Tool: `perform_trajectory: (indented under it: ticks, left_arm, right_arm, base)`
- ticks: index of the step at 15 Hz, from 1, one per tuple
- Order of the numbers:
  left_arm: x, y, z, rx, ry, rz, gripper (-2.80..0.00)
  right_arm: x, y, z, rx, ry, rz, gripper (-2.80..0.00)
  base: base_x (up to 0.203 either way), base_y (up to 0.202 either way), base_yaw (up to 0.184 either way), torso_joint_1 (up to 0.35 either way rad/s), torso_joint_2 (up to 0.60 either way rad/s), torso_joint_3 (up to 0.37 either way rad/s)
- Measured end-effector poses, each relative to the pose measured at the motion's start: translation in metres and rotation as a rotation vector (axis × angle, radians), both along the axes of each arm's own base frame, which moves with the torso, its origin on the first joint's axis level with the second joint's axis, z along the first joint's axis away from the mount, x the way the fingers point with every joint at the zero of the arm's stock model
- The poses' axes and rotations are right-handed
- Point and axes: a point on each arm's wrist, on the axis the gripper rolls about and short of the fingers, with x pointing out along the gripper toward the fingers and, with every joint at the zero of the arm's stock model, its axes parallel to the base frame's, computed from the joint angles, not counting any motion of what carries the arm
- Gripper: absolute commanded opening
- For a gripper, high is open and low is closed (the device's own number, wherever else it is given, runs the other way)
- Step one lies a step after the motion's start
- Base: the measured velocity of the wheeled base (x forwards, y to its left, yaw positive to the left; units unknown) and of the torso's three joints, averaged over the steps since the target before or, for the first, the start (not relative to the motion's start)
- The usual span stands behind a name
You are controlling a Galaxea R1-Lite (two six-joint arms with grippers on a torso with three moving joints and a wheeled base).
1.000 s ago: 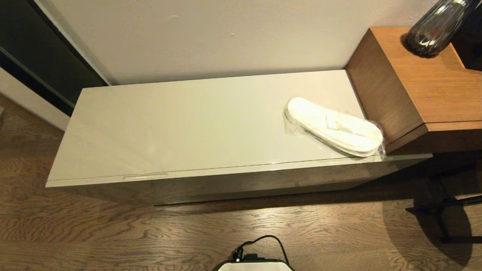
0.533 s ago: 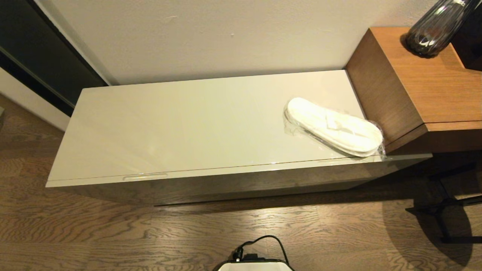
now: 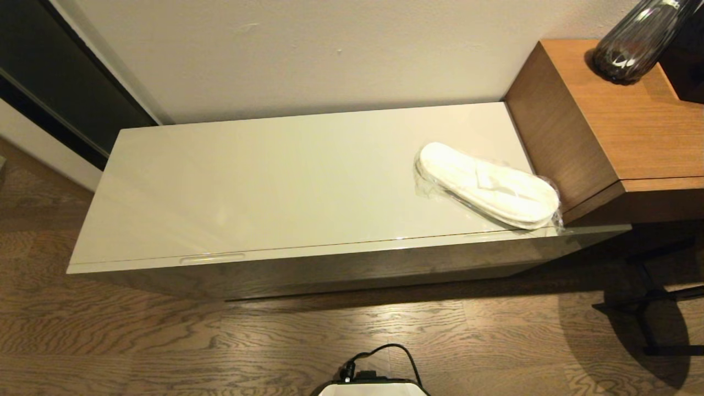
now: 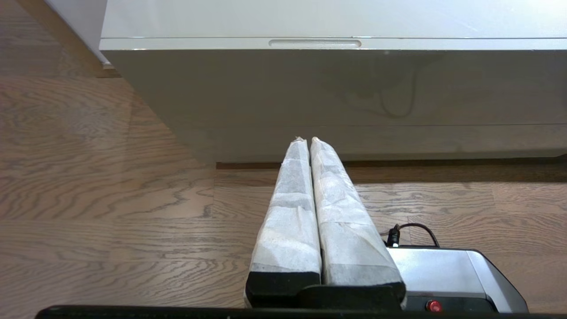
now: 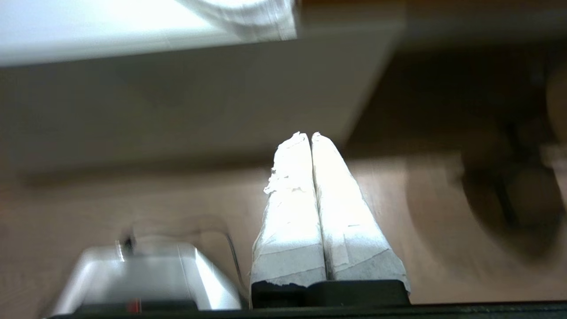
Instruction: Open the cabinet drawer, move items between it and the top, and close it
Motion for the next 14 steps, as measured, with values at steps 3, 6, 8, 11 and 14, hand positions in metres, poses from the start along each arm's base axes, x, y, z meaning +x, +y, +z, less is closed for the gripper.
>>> perform_trajectory:
  ticks: [3, 6, 8, 11, 14]
  left_arm:
    - [0.0, 0.0, 0.0, 0.0, 0.001, 0.0, -2.8]
    - [0.0, 0.0, 0.0, 0.0, 0.0, 0.0, -2.8]
    - [0.0, 0.0, 0.0, 0.0, 0.0, 0.0, -2.8]
    - [0.0, 0.0, 0.0, 0.0, -0.001, 0.001, -2.8]
    - [0.0, 0.0, 0.0, 0.0, 0.0, 0.0, -2.8]
  right_arm:
    - [0.0, 0.0, -0.011, 0.029, 0.104, 0.023, -2.8]
    - [0.003, 0.0, -0.015, -0.044, 0.086, 0.007, -2.8]
    - [0.003, 0.0, -0.016, -0.05, 0.093, 0.007, -2.8]
    - [0.003, 0.0, -0.017, -0.037, 0.095, 0.008, -2.8]
    - [0.003, 0.0, -0.017, -0.027, 0.095, 0.006, -2.8]
  base:
    - [0.0, 0.0, 0.0, 0.0, 0.0, 0.0]
    - [0.0, 0.0, 0.0, 0.0, 0.0, 0.0]
    - [0.0, 0.0, 0.0, 0.0, 0.0, 0.0]
    - [0.0, 0.0, 0.0, 0.0, 0.0, 0.0]
    - [0.0, 0.0, 0.0, 0.0, 0.0, 0.0]
